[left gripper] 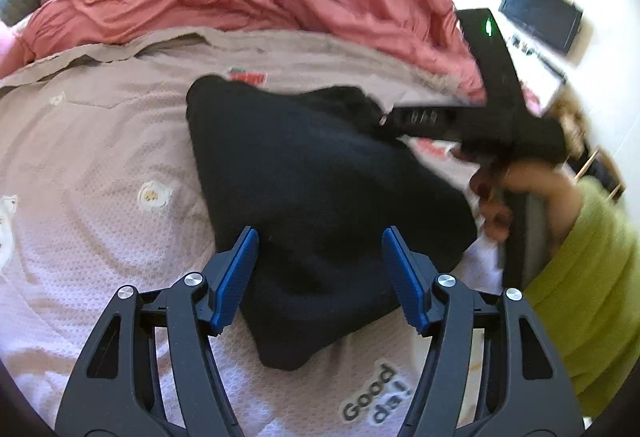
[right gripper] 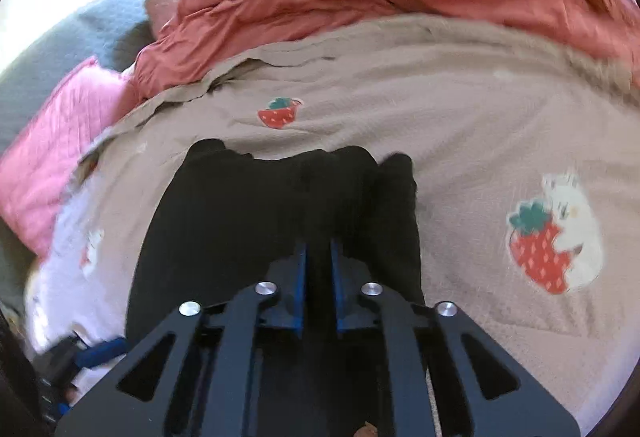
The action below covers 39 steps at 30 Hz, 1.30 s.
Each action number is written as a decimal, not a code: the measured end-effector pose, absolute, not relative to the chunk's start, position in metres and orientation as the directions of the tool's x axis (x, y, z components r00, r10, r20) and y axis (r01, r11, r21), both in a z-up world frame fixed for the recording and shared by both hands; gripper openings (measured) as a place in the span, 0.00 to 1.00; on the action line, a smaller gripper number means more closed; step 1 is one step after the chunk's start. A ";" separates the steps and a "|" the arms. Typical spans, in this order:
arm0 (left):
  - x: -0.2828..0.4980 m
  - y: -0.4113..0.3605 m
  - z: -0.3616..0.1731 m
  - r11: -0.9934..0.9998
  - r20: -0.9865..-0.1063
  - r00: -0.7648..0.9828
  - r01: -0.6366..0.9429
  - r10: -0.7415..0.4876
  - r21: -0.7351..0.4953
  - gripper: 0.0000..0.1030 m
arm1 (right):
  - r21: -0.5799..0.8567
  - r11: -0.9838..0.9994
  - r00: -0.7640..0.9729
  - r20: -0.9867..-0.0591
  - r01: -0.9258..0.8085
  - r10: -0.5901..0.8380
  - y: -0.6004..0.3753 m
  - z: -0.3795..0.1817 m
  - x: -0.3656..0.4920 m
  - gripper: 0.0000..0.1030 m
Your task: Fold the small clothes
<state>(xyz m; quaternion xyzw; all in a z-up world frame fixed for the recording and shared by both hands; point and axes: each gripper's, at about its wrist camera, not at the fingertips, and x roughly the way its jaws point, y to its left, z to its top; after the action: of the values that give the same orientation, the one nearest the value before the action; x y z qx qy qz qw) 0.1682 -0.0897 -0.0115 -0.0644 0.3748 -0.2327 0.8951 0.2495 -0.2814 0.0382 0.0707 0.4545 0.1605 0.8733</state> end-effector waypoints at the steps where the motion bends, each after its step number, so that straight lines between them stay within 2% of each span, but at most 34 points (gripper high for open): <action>1: 0.168 -0.088 -0.009 0.876 -0.625 0.615 0.373 -0.481 -0.307 0.54 | 0.256 0.939 0.563 -0.753 -0.228 0.342 -0.282 0.046 0.245 0.07; 5: 0.172 -0.092 -0.014 0.873 -0.643 0.593 0.372 -0.485 -0.315 0.54 | 0.208 0.951 0.622 -0.720 -0.229 0.307 -0.293 0.068 0.236 0.06; 9: 0.170 -0.102 -0.019 0.889 -0.666 0.597 0.383 -0.447 -0.252 0.54 | 0.079 0.974 0.592 -0.783 -0.212 0.192 -0.285 0.043 0.246 0.06; 11: 0.169 -0.105 -0.019 0.893 -0.673 0.601 0.386 -0.432 -0.229 0.56 | 0.073 0.976 0.564 -0.806 -0.204 0.178 -0.283 0.028 0.249 0.06; 15: 0.169 -0.105 -0.021 0.893 -0.676 0.597 0.389 -0.432 -0.228 0.56 | -0.016 0.979 0.576 -0.810 -0.203 0.106 -0.274 0.016 0.249 0.08; 17: 0.169 -0.105 -0.020 0.892 -0.675 0.595 0.389 -0.436 -0.232 0.57 | -0.017 0.979 0.572 -0.814 -0.205 0.106 -0.275 0.017 0.249 0.10; 21: 0.169 -0.104 -0.020 0.891 -0.679 0.590 0.388 -0.438 -0.237 0.59 | 0.016 0.984 0.591 -0.798 -0.176 0.119 -0.279 0.028 0.241 0.23; 27: 0.169 -0.105 -0.020 0.891 -0.680 0.588 0.384 -0.439 -0.244 0.60 | 0.115 0.963 0.648 -0.719 -0.246 0.251 -0.281 0.066 0.202 0.25; 31: 0.168 -0.103 -0.020 0.889 -0.678 0.584 0.379 -0.446 -0.259 0.61 | 0.180 0.935 0.593 -0.732 -0.307 0.336 -0.276 0.066 0.189 0.25; 36: 0.168 -0.101 -0.020 0.884 -0.676 0.577 0.376 -0.458 -0.278 0.61 | 0.110 0.950 0.506 -0.826 -0.292 0.251 -0.265 0.031 0.190 0.23; 39: 0.167 -0.100 -0.019 0.882 -0.676 0.574 0.377 -0.462 -0.283 0.61 | 0.066 0.953 0.527 -0.820 -0.296 0.221 -0.260 0.024 0.187 0.23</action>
<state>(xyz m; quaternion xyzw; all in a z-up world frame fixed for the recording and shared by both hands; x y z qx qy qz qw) 0.1670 -0.1005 -0.0188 -0.0538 0.3963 -0.2368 0.8854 0.1869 -0.2598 0.0238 -0.0406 0.4630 0.1480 0.8730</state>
